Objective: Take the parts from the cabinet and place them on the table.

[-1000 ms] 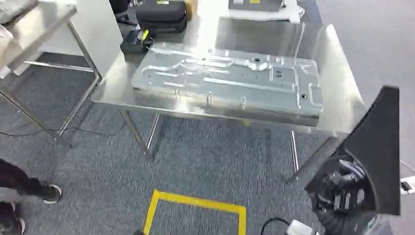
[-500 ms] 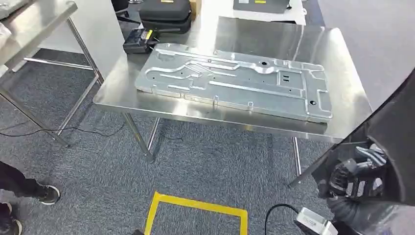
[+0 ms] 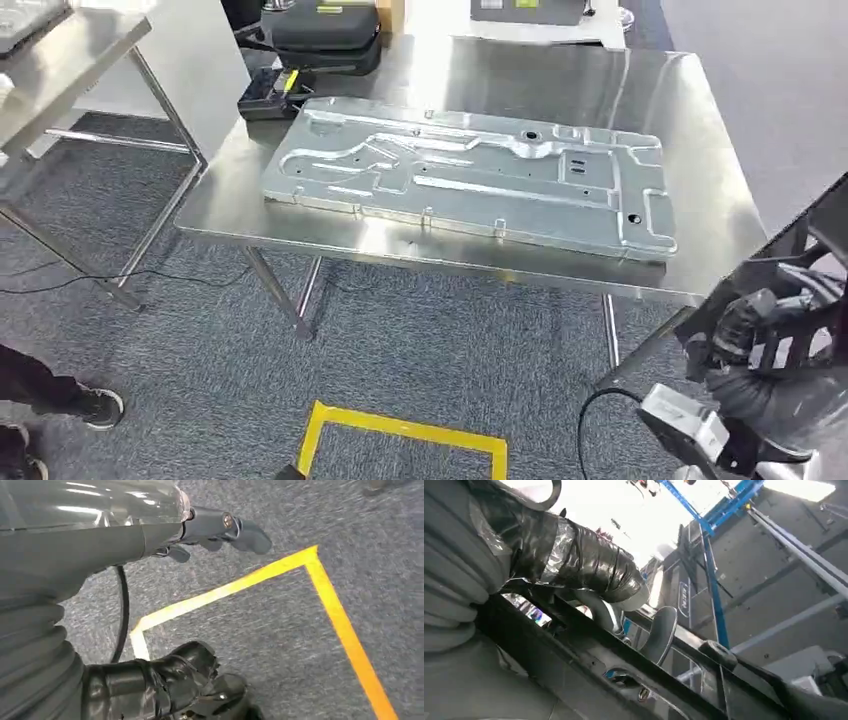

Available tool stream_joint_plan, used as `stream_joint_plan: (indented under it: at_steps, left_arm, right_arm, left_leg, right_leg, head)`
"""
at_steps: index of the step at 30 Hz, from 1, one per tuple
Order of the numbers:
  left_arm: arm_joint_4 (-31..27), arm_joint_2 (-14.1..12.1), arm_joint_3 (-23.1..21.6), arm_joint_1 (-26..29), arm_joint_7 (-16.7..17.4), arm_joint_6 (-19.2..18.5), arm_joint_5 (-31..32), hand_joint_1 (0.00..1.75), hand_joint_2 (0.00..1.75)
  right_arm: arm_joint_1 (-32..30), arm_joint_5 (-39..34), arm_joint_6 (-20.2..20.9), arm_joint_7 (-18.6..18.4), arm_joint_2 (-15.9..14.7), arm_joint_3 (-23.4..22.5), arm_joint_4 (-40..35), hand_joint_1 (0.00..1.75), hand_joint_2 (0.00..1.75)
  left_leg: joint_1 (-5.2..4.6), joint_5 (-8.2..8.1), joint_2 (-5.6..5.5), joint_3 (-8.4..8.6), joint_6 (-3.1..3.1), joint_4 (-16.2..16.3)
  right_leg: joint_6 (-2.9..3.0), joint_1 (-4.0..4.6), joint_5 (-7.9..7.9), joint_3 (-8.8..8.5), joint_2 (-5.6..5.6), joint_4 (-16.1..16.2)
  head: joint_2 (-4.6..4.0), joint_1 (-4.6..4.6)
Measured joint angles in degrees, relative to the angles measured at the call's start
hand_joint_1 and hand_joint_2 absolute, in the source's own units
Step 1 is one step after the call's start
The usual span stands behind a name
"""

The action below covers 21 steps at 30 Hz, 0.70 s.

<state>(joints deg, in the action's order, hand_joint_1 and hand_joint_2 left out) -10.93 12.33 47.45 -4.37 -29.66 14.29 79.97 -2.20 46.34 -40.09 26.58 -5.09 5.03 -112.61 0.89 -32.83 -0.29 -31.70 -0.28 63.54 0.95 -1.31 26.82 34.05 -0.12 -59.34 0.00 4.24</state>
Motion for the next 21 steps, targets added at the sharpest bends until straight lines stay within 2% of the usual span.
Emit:
stream_joint_plan:
  at_steps: [2,3,4,5,7,8,9,10,12,13,14,15,17,18,19,20,21]
  left_arm:
    - [0.00,0.00,-0.15,-0.01,0.00,-0.09,0.07,0.00,1.75]
    - [0.00,0.00,-0.20,0.10,0.04,-0.09,0.07,0.00,1.75]
    - [0.00,0.00,-0.20,0.20,0.07,-0.13,0.09,0.00,1.75]
    - [0.00,0.00,-0.22,0.20,0.07,-0.13,0.11,0.00,1.75]
    - [0.00,0.00,-0.31,0.06,0.09,-0.13,0.15,0.00,1.75]
    - [0.00,0.00,-0.33,0.07,0.11,-0.13,0.15,0.00,1.75]
    - [0.00,-0.13,-0.35,0.02,0.20,-0.15,0.15,0.00,1.75]
    - [0.00,-0.09,-0.37,-0.18,0.20,-0.17,0.18,0.00,1.75]
    - [0.00,-0.11,-0.39,0.00,0.24,-0.24,0.24,0.00,1.75]
    - [0.00,-0.09,-0.39,0.03,0.24,-0.24,0.26,0.00,1.75]
    - [0.00,-0.09,-0.39,-0.02,0.22,-0.22,0.28,0.00,1.75]
    - [0.00,-0.09,-0.39,-0.13,0.24,-0.24,0.33,0.00,1.75]
    - [0.00,-0.04,-0.44,-0.26,0.24,-0.31,0.37,0.00,1.75]
    - [0.00,-0.04,-0.46,-0.21,0.24,-0.33,0.42,0.00,1.75]
    - [0.00,-0.04,-0.46,-0.15,0.24,-0.37,0.44,0.00,1.75]
    - [0.00,-0.04,-0.46,-0.12,0.24,-0.39,0.48,0.00,1.75]
    - [0.00,0.02,-0.46,-0.13,0.24,-0.39,0.48,0.00,1.75]
  right_arm:
    - [0.76,0.00,0.00,-0.15,-0.35,0.00,0.11,1.75,1.75]
    - [1.01,0.00,0.00,-0.33,-0.46,0.02,0.28,1.75,1.75]
    - [1.20,0.00,0.00,-0.61,-0.52,0.02,0.44,1.75,1.75]
    - [1.45,0.00,0.00,-0.85,-0.72,0.02,0.55,1.75,1.75]
    - [2.06,0.02,0.02,-1.16,-0.83,0.02,0.61,1.75,1.75]
    - [2.36,0.02,0.02,-1.22,-0.92,0.02,0.63,1.75,1.75]
    - [2.84,0.07,0.00,-1.29,-1.00,0.02,0.70,1.75,1.75]
    - [3.11,0.11,0.00,-1.38,-1.25,0.02,0.74,1.75,1.75]
    - [3.42,0.09,0.00,-1.77,-1.46,0.02,0.79,1.75,1.75]
    - [3.78,0.04,0.00,-1.92,-1.68,0.02,0.79,1.75,1.75]
    - [4.10,-0.09,0.00,-2.01,-1.90,0.04,0.79,1.75,1.75]
    - [4.53,-0.13,0.00,-2.01,-2.23,0.04,0.79,1.75,1.75]
    - [4.92,-0.33,0.00,-2.01,-2.58,0.07,0.79,1.75,1.75]
    - [4.93,-0.46,0.00,-2.05,-2.67,0.13,0.83,1.75,1.75]
    - [4.96,-0.50,0.00,-2.18,-2.80,0.18,0.92,1.75,1.75]
    - [5.03,-0.50,0.00,-2.18,-2.84,0.24,0.94,1.75,1.75]
    - [5.24,-0.52,0.00,-2.18,-2.93,0.28,0.94,1.75,1.75]
  left_leg:
    - [0.02,-3.32,0.00,-5.71,-0.12,9.59]
    - [0.02,-3.74,0.00,-8.31,-0.10,13.24]
    - [0.02,-2.47,0.00,-9.24,-0.02,13.58]
    - [0.01,0.46,0.00,-8.73,0.19,10.92]
    - [-0.25,7.11,0.00,-5.13,1.02,1.03]
    - [-0.52,8.07,0.02,-3.99,1.61,-2.22]
    - [-0.79,7.59,0.10,-3.41,1.77,-2.99]
    - [-0.88,6.79,0.17,-3.10,1.79,-3.67]
    - [-1.12,6.78,0.04,-3.21,2.06,-4.02]
    - [-0.51,7.02,-0.01,-2.56,2.36,-4.90]
    - [-0.41,7.11,-0.02,-1.95,2.53,-5.50]
    - [-0.32,6.96,0.03,-1.55,2.96,-5.69]
    - [-0.31,6.51,0.04,-1.10,3.20,-5.67]
    - [-0.31,6.19,0.02,-0.81,3.18,-5.64]
    - [-0.31,5.84,-0.02,-0.44,3.15,-5.59]
    - [-0.27,5.45,-0.08,0.08,3.04,-5.52]
    - [-0.21,4.96,-0.15,0.68,2.89,-5.44]
  right_leg:
    - [0.54,0.23,0.44,-0.32,-0.07,-0.01]
    - [0.62,0.38,0.69,-0.56,-0.02,-0.03]
    - [0.65,0.47,0.93,-0.93,0.08,-0.03]
    - [0.61,0.56,1.29,-1.48,0.20,-0.03]
    - [0.41,0.70,2.06,-2.72,0.27,-0.03]
    - [0.28,0.63,2.42,-2.76,0.26,0.00]
    - [-0.17,1.15,2.70,-2.55,0.27,-0.34]
    - [-0.48,0.75,2.61,-2.20,0.37,-0.25]
    - [-1.08,0.61,2.65,-2.43,0.23,0.28]
    - [-1.48,0.87,2.95,-2.72,0.16,0.37]
    - [-1.74,0.55,3.30,-2.68,0.14,-0.65]
    - [-1.99,0.52,4.75,-1.27,0.18,-3.50]
    - [-2.55,0.35,7.96,3.76,0.16,-12.08]
    - [-2.76,0.23,8.81,6.28,0.15,-15.79]
    - [-2.91,0.10,8.13,7.78,0.14,-17.17]
    - [-2.99,-0.05,5.87,7.71,0.13,-15.53]
    - [-2.99,-0.17,2.60,6.36,0.12,-11.50]
  head:
    - [0.00,0.04]
    - [0.00,0.00]
    - [0.00,0.04]
    - [0.00,0.02]
    - [0.00,0.02]
    - [0.00,0.07]
    - [0.00,0.09]
    - [0.00,0.02]
    - [-0.02,0.09]
    - [0.00,0.05]
    - [0.00,0.15]
    - [0.00,0.15]
    - [0.00,0.15]
    - [0.00,0.20]
    - [0.00,0.17]
    - [0.00,0.20]
    - [0.00,0.20]
